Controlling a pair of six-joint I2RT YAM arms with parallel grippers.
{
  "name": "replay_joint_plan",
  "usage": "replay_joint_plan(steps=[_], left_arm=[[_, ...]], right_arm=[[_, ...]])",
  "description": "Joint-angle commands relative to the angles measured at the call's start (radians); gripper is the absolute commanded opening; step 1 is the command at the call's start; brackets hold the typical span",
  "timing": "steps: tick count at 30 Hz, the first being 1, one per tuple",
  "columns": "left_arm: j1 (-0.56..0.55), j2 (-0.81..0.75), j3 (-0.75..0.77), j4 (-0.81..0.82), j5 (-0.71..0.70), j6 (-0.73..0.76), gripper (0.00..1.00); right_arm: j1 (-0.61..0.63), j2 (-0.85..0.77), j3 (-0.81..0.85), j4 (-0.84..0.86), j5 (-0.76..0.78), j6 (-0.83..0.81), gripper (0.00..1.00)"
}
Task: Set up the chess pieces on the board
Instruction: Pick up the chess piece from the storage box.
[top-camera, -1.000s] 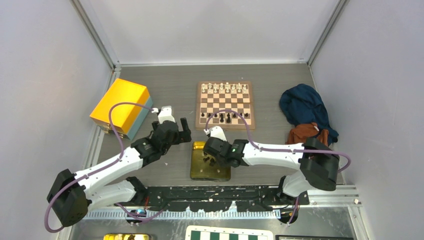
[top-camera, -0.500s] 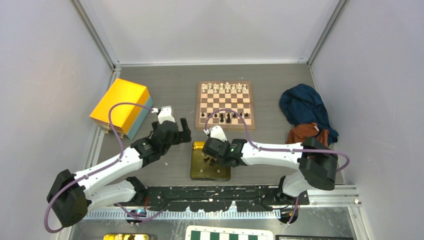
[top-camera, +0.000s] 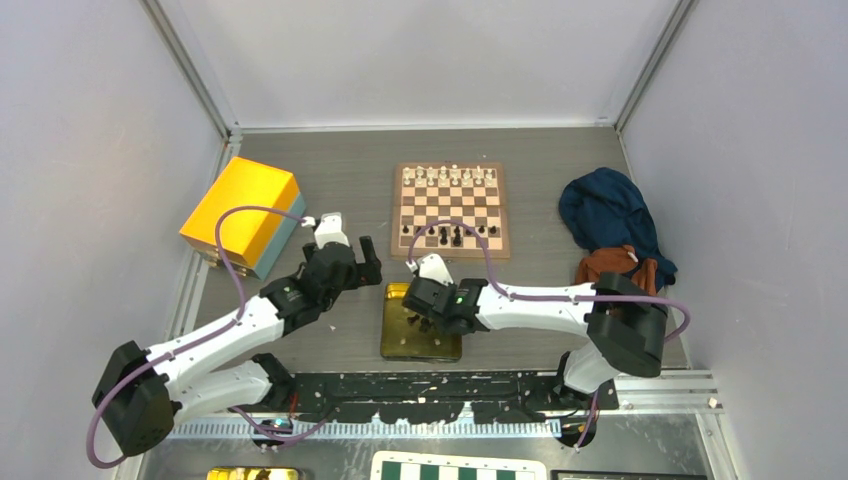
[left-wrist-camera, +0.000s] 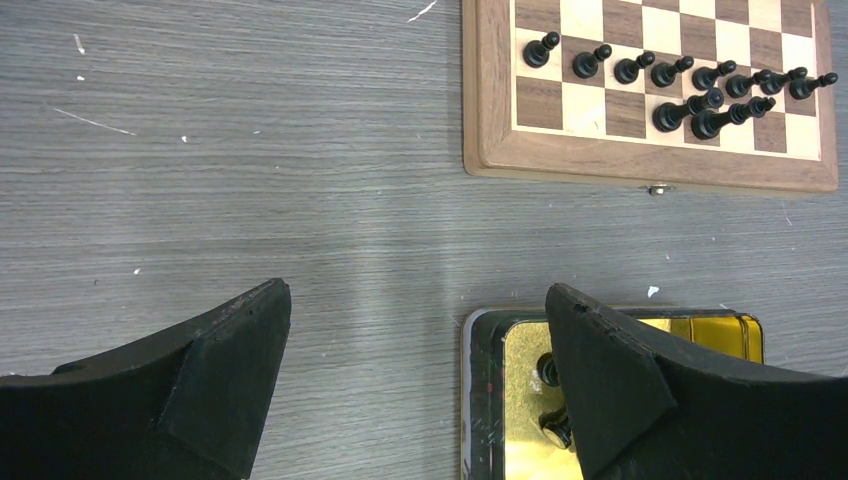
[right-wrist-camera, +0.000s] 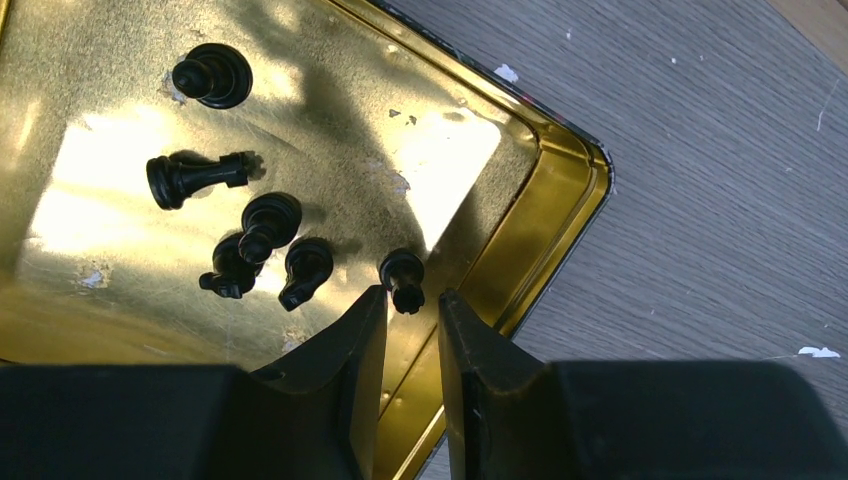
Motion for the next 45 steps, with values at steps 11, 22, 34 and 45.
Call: replay_joint_plan(steps=[11,22,34,45], left_arm=[[-0.002,-0.032,-0.007,0.054,-0.016,0.001,1.00],[-0.002,-0.039,-0.005,0.045,-0.018,0.000,1.00],[-0.003,-0.037,0.002,0.033,-0.025,0.005,1.00],[-0.004,-0.022,0.028,-0.014,0.048,0.036,1.00]], right_arm=[[0.003,0.017,0.022,0.057,0.002,0.026,0.25],[0.003,-0.006,0.014,0.060,0.016,0.033,0.09],[0.003,-0.074,0.087,0.013,0.081,-0.007,0.05],[-0.073,-0.159,0.153,-0.004,0.154,-0.052,0.05]])
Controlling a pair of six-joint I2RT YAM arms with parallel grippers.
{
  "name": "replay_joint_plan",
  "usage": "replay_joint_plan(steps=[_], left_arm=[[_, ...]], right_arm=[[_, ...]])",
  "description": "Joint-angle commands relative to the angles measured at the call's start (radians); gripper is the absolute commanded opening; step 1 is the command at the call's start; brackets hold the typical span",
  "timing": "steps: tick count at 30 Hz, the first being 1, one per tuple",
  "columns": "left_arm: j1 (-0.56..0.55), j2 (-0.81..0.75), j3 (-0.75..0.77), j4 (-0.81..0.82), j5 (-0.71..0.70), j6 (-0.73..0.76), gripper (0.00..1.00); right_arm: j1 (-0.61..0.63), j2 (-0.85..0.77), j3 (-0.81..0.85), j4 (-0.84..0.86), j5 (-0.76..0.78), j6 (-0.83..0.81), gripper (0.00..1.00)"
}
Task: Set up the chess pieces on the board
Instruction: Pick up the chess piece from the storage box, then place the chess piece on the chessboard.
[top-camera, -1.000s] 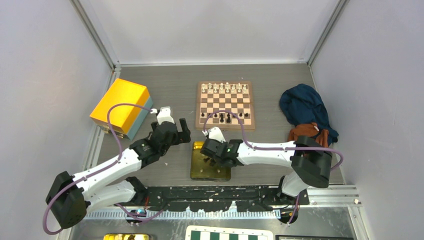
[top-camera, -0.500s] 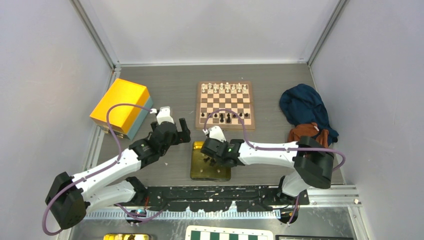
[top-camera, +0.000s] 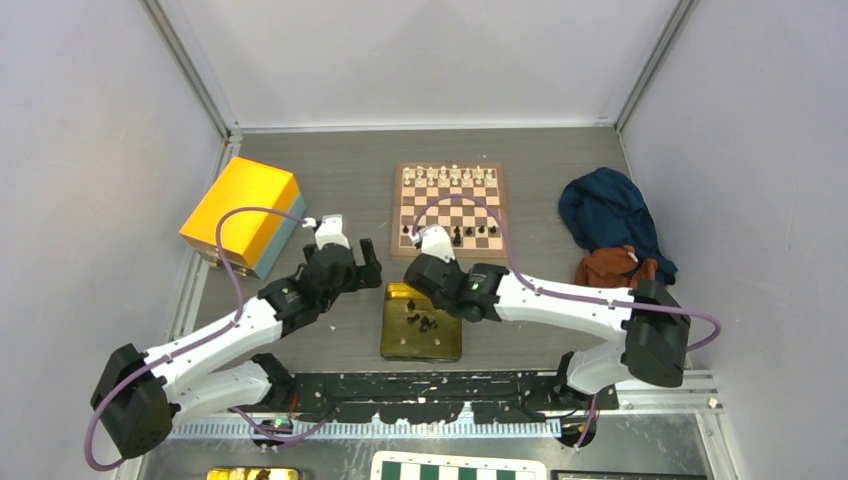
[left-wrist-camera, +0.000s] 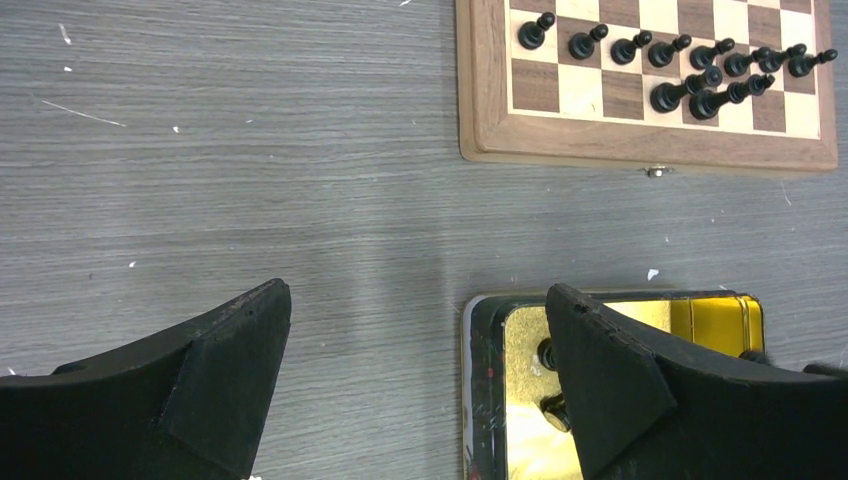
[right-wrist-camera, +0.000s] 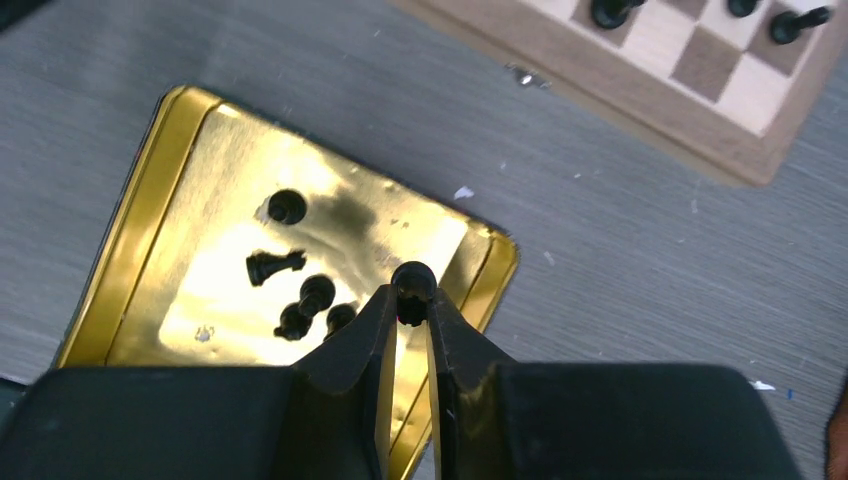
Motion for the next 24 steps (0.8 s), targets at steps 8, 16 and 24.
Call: replay_joint_plan(steps=[8,16,24], left_arm=[[-0.033,0.076,0.076,-0.026,0.111,0.056,0.95],[-0.075,0.118,0.084,-0.014,0.099,0.051,0.88],[-0.098,0.161,0.095,-0.004,0.098,0.052,0.74]], right_arm=[[-0.239,-0.119,0.031,0.028,0.016,-0.065,0.05],[-0.414,-0.091,0.032,0.068,-0.070,-0.113,0.05],[-0.580,-0.013,0.051,0.120,-0.177,-0.138,0.05]])
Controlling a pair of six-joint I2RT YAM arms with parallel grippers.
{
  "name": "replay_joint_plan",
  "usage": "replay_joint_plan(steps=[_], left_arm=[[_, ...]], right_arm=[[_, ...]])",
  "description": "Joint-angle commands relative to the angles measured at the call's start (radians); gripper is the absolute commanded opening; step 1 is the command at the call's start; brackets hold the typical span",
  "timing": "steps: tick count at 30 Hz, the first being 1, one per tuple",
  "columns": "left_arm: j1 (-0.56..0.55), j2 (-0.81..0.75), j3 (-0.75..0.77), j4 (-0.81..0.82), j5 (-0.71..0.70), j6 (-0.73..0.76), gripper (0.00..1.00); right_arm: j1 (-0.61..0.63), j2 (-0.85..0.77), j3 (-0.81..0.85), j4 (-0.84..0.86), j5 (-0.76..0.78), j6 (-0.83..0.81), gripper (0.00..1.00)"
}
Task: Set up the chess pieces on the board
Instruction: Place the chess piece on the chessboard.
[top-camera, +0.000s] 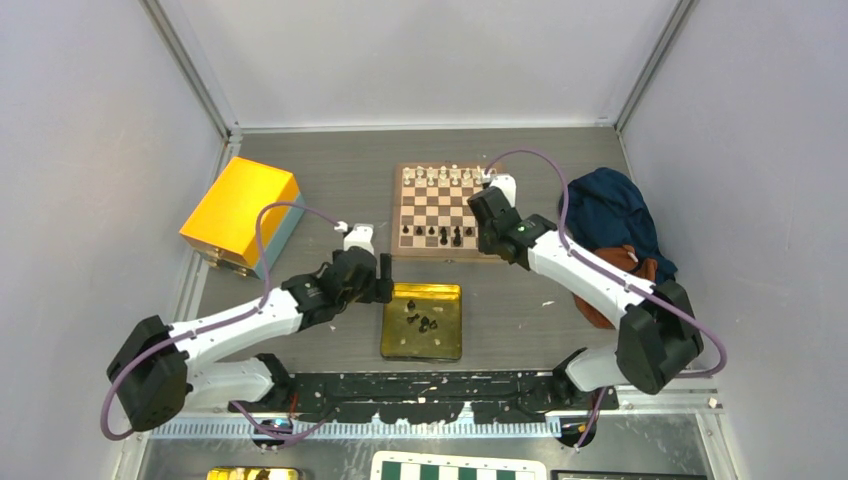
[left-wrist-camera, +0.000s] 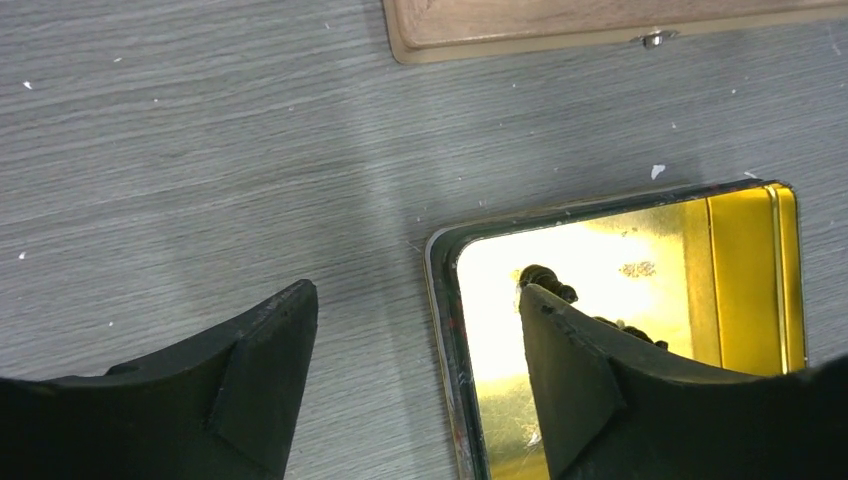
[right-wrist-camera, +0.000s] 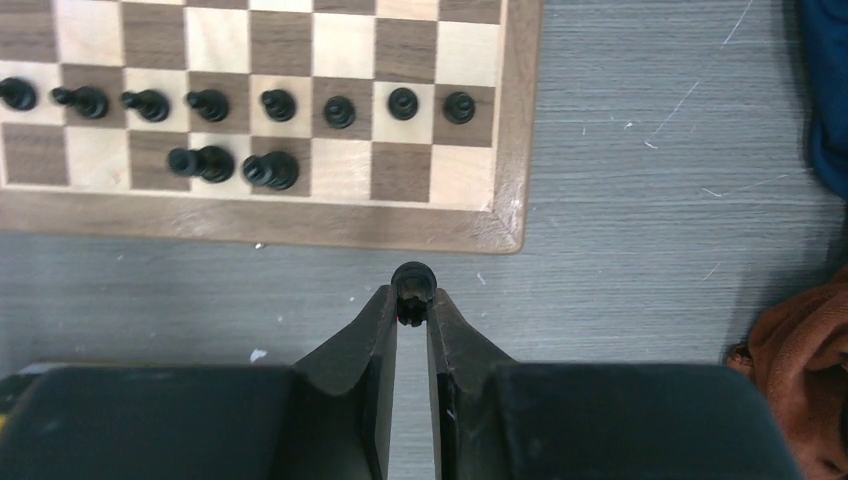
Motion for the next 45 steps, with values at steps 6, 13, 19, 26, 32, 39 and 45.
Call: replay_joint_plan(steps=[6,13,19,26,32,39,45], left_arm=[[-0.032,0.057,0.065,0.028,-0.018,0.017,0.69],[-0.036,0.080,0.064,0.031,-0.031,0.017,0.65],[-0.038,0.101,0.065,0.039,-0.030,0.021,0.61],[-0.039,0.119,0.068,0.044,-0.030,0.023,0.59],[-0.041,0.125,0.068,0.046,-0.032,0.024,0.58],[-0.042,0.134,0.068,0.047,-0.032,0.024,0.57],[-0.044,0.142,0.068,0.049,-0.035,0.022,0.56]], right_arm=[[-0.129,0.123,0.078,0.079,-0.121,-0.037,0.05],[-0.176,0.196,0.105,0.106,-0.155,-0.050,0.05],[-0.206,0.237,0.123,0.115,-0.172,-0.060,0.05],[-0.228,0.268,0.132,0.118,-0.186,-0.064,0.05],[-0.239,0.282,0.126,0.127,-0.200,-0.064,0.05],[-0.243,0.297,0.127,0.127,-0.205,-0.060,0.07],[-0.246,0.306,0.125,0.129,-0.211,-0.059,0.07]])
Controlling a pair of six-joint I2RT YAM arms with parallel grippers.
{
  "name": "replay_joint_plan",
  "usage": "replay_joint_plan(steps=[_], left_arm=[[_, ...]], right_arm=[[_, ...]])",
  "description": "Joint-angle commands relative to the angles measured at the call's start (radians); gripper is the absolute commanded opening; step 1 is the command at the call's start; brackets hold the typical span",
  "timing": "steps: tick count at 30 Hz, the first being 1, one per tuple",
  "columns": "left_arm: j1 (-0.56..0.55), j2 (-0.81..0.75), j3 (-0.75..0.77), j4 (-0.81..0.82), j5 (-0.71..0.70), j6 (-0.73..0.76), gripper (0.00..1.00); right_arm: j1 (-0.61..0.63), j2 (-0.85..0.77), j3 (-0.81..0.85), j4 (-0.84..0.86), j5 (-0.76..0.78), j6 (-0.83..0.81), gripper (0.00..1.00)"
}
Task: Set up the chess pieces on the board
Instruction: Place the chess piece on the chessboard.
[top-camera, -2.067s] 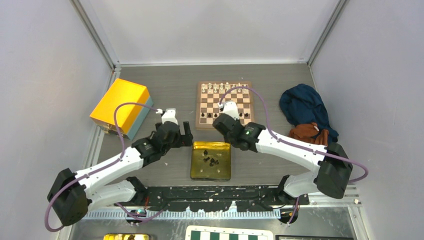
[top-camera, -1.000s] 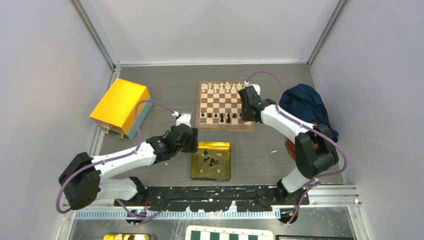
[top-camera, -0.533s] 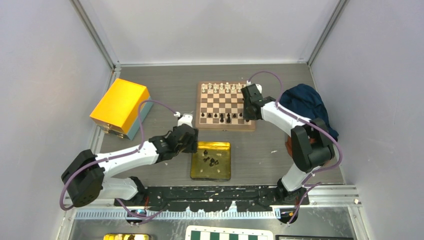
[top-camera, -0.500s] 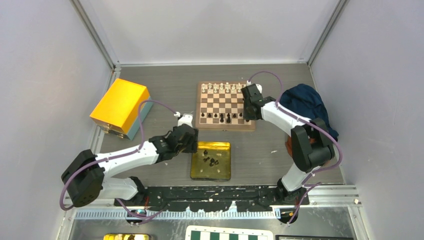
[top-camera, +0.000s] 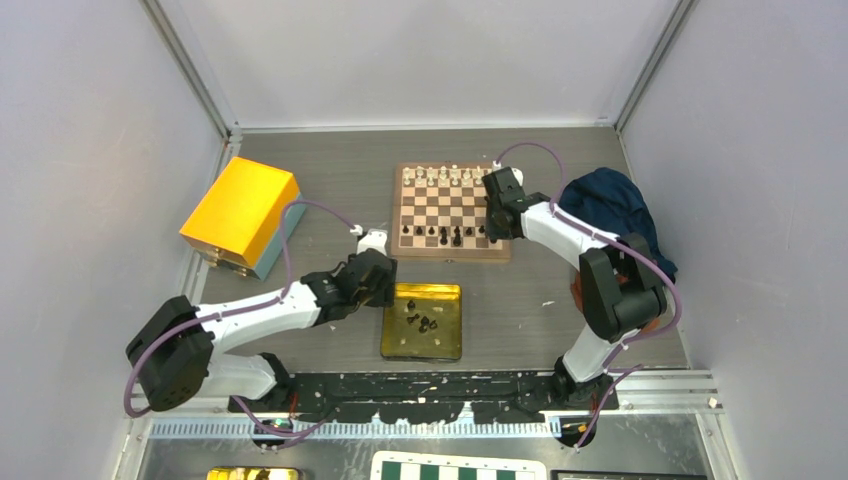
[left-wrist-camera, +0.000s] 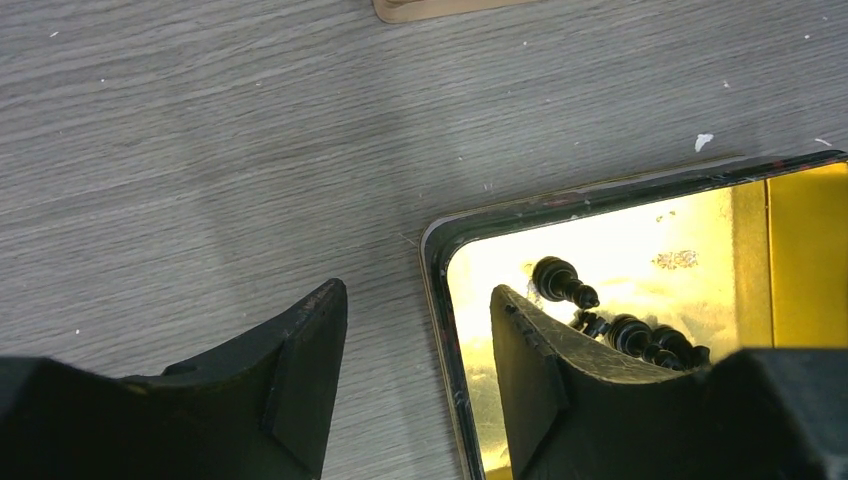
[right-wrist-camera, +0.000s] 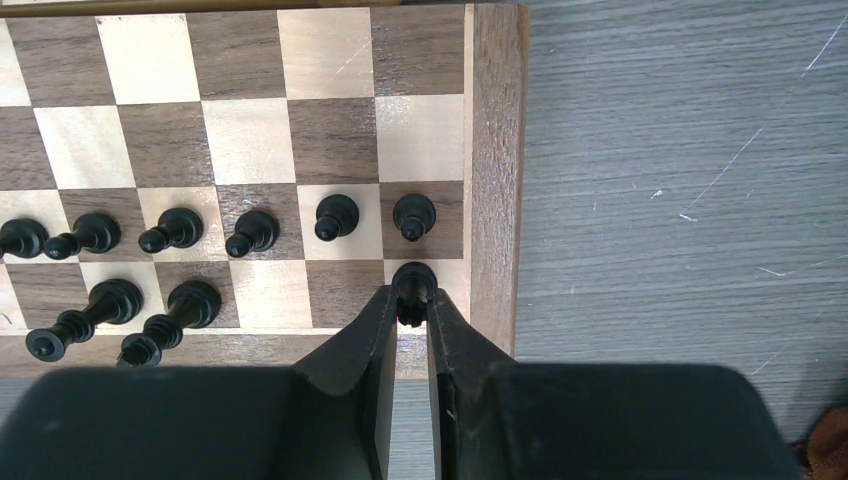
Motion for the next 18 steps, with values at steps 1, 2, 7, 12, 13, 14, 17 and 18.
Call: replay_joint_plan(steps=[1,2,7,12,13,14,17,18], left_arm=[[-0.006,0.000,0.037,0.041,-0.029,0.014,0.55],[-0.006,0.002,0.036,0.042,-0.030,0.014,0.55],[-0.006,0.005,0.036,0.043,-0.032,0.014,0.55],[-0.007,0.005,0.037,0.043,-0.035,0.014,0.54],[-0.007,0.005,0.037,0.043,-0.035,0.014,0.54],[-0.007,0.005,0.037,0.043,-0.035,0.013,0.54],[-0.007,0.005,0.039,0.042,-0.035,0.012,0.54],[-0.007,0.005,0.040,0.043,-0.034,0.012,0.54]], right_arm=[[-0.006,0.007,0.032,0.030,-0.009,-0.006,0.07],[-0.005,0.007,0.032,0.030,-0.010,-0.005,0.08],[-0.006,0.005,0.029,0.030,-0.009,-0.004,0.17],[-0.006,-0.006,0.027,0.032,-0.006,-0.001,0.27],[-0.006,-0.008,0.028,0.032,-0.006,-0.002,0.28],[-0.006,-0.012,0.029,0.032,-0.007,-0.003,0.29],[-0.007,-0.019,0.030,0.030,-0.006,-0.006,0.30],[-0.007,-0.023,0.032,0.030,-0.006,-0.007,0.30]])
